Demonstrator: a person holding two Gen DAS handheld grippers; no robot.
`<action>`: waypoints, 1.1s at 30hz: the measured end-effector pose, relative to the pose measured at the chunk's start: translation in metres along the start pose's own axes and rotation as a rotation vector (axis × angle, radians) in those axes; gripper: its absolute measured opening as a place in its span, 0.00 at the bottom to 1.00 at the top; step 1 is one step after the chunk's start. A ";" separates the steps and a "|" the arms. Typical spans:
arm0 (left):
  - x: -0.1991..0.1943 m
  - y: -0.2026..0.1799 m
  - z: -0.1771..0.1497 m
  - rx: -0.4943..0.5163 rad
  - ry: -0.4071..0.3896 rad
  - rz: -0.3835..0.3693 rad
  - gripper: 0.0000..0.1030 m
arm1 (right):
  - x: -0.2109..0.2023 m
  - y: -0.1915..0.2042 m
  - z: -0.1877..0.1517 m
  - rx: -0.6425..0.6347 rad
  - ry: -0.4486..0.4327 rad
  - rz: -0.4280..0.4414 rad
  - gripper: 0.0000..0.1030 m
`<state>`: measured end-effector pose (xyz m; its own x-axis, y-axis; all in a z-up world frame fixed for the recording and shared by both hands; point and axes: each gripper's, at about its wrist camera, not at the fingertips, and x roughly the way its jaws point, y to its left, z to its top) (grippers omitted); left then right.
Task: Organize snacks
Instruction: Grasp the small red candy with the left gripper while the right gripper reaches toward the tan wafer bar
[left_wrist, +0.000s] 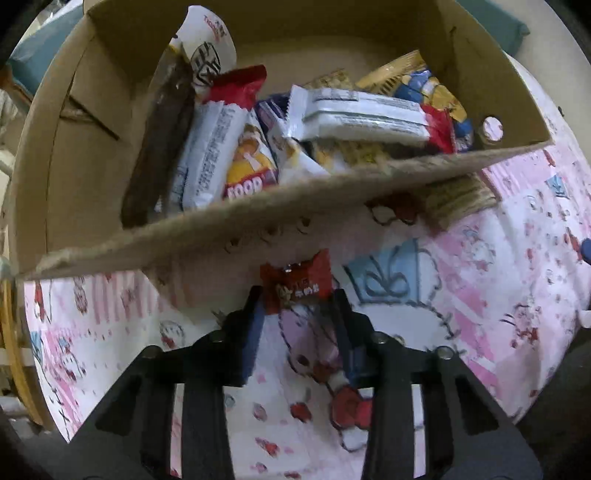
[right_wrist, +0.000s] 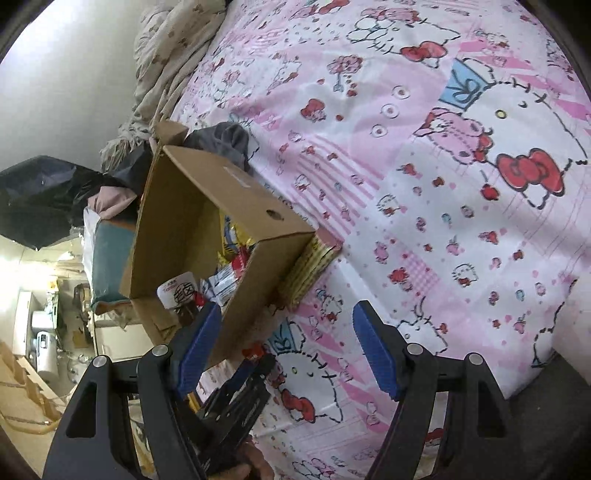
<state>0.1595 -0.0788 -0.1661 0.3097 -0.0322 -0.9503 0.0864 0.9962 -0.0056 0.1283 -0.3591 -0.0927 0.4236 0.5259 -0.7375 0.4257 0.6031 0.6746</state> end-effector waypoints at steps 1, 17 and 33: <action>-0.001 0.001 0.000 0.004 -0.015 -0.003 0.20 | 0.001 0.001 -0.001 -0.019 0.000 -0.015 0.75; -0.016 0.013 0.002 -0.108 -0.002 -0.131 0.48 | 0.045 0.008 -0.024 -0.221 0.066 -0.242 0.76; 0.006 -0.024 0.019 -0.014 -0.064 -0.112 0.17 | 0.036 0.005 -0.014 -0.167 0.047 -0.206 0.76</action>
<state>0.1772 -0.1048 -0.1660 0.3584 -0.1477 -0.9218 0.1104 0.9872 -0.1152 0.1344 -0.3282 -0.1163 0.3028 0.4071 -0.8618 0.3592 0.7888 0.4988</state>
